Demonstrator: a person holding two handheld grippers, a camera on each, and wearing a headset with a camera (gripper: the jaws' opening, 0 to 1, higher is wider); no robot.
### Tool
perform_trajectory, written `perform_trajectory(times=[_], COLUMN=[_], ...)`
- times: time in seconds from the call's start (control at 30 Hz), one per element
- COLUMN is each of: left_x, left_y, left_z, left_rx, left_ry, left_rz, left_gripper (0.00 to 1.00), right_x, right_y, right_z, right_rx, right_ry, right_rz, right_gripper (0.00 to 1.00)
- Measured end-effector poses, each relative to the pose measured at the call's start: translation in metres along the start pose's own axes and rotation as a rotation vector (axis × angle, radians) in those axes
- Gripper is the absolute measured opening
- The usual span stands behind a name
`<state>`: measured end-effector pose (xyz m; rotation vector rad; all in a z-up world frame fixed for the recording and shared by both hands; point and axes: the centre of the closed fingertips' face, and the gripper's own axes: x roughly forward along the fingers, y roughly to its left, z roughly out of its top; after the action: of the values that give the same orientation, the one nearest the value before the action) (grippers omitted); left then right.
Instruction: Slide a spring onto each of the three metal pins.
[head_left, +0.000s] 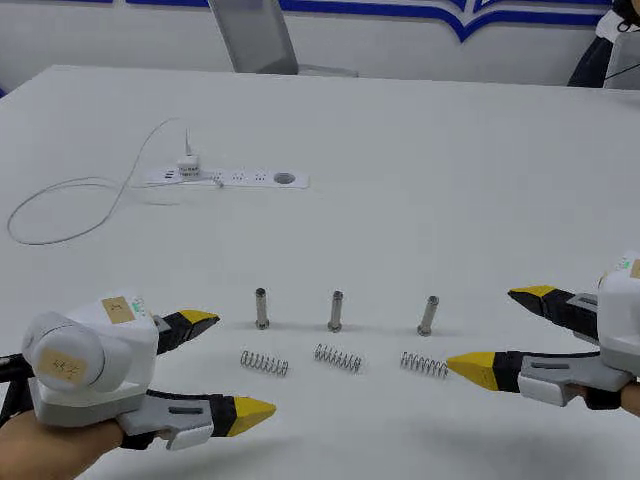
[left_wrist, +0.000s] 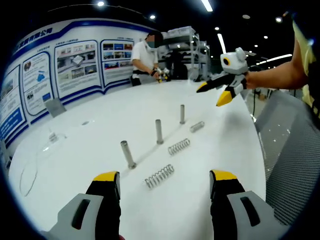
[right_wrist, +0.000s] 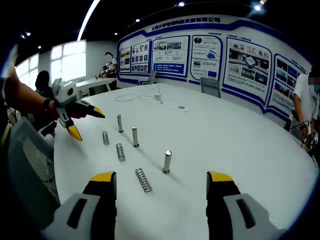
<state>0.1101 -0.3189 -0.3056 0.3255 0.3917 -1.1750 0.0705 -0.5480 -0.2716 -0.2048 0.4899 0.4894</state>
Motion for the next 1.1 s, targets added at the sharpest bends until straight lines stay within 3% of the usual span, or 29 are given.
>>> perform_trajectory(times=[0.27, 0.4, 0.53, 0.83, 1.1], left_x=[0.010, 0.017, 0.024, 0.030, 0.027], left_y=[0.002, 0.006, 0.008, 0.008, 0.004], left_z=[-0.004, -0.008, -0.012, -0.021, -0.027], left_rx=[0.054, 0.092, 0.133, 0.123, 0.127], left_ry=[0.030, 0.056, 0.091, 0.128, 0.150], left_rz=[-0.045, -0.069, -0.091, -0.141, -0.151], left_gripper=[0.59, 0.46, 0.40, 0.29, 0.22], right_x=[-0.007, -0.009, -0.011, -0.014, -0.013], right_y=[-0.005, -0.007, -0.007, -0.008, -0.007], right_z=[-0.002, 0.001, 0.001, -0.003, -0.001], right_rx=[0.012, 0.024, 0.027, 0.035, 0.041], right_ry=[-0.008, -0.029, -0.032, -0.025, -0.027], right_rz=[-0.030, -0.038, -0.042, -0.060, -0.064], right_gripper=[0.73, 0.72, 0.72, 0.71, 0.70])
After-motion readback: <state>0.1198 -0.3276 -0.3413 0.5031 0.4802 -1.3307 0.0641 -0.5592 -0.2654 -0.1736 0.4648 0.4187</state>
